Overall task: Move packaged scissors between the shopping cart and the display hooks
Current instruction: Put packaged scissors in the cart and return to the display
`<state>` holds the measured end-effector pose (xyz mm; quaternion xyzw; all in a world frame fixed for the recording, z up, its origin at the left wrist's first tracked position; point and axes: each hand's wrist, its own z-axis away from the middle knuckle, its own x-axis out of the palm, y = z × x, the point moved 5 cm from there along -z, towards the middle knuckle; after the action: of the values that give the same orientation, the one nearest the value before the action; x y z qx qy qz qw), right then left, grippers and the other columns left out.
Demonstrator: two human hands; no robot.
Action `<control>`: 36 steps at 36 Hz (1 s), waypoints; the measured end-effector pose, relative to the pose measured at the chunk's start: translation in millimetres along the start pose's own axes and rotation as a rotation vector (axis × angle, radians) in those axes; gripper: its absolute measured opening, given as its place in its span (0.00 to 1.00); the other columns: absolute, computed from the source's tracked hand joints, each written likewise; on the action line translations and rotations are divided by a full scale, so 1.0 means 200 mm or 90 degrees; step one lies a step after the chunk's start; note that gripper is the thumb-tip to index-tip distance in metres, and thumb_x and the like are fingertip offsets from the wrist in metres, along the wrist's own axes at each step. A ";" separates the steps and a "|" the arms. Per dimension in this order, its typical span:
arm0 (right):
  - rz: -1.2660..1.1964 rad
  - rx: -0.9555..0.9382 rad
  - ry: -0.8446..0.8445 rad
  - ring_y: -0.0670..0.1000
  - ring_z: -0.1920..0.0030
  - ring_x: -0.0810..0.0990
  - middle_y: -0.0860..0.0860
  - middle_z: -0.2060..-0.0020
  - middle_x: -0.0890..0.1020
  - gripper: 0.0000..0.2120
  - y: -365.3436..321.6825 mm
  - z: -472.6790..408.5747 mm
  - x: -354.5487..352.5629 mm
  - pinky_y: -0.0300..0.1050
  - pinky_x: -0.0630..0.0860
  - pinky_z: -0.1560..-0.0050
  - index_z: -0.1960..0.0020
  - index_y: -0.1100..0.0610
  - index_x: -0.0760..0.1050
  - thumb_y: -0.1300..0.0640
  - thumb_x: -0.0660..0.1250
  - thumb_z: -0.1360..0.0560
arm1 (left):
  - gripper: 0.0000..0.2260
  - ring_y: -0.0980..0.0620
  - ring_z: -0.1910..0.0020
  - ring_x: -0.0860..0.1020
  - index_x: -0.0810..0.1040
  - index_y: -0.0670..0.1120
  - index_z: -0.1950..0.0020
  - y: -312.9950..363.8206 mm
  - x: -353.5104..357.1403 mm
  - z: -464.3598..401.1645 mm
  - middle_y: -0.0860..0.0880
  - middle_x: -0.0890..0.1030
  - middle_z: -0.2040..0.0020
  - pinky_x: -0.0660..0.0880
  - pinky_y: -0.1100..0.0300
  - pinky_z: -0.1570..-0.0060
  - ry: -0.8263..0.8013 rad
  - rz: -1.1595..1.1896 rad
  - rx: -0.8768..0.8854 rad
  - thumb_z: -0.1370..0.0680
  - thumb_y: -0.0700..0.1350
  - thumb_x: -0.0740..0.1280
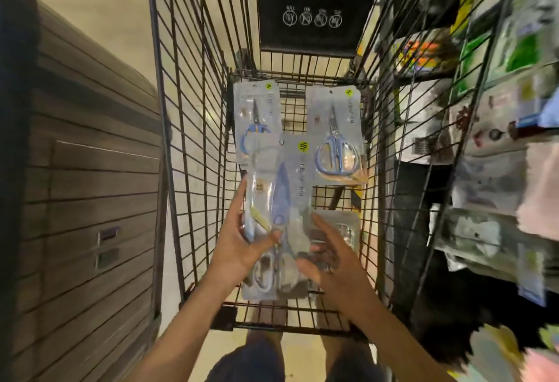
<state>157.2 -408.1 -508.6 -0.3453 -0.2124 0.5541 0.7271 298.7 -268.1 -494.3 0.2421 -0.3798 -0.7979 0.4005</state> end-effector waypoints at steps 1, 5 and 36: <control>0.034 0.003 -0.011 0.37 0.43 0.79 0.35 0.42 0.79 0.34 0.01 -0.01 -0.01 0.32 0.77 0.44 0.27 0.38 0.66 0.60 0.75 0.25 | 0.44 0.52 0.27 0.73 0.59 0.62 0.21 0.00 -0.02 0.00 0.51 0.70 0.24 0.78 0.55 0.36 -0.001 -0.010 0.003 0.28 0.34 0.77; 0.115 0.027 0.010 0.40 0.41 0.77 0.39 0.39 0.76 0.34 0.11 -0.09 -0.07 0.36 0.78 0.40 0.26 0.42 0.66 0.60 0.75 0.26 | 0.45 0.55 0.24 0.67 0.56 0.67 0.21 0.01 -0.08 0.01 0.59 0.66 0.22 0.71 0.43 0.29 0.034 -0.028 0.008 0.27 0.39 0.77; 0.714 -0.135 0.037 0.54 0.41 0.75 0.50 0.39 0.77 0.41 0.30 -0.39 -0.12 0.51 0.73 0.40 0.30 0.50 0.70 0.42 0.80 0.38 | 0.43 0.58 0.29 0.73 0.57 0.66 0.21 -0.02 -0.19 0.05 0.59 0.72 0.26 0.76 0.62 0.37 0.095 -0.066 0.079 0.26 0.37 0.74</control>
<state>164.6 -442.8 -603.8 -0.4915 -0.0307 0.8211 0.2887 311.6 -230.9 -488.4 0.3449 -0.3844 -0.7723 0.3701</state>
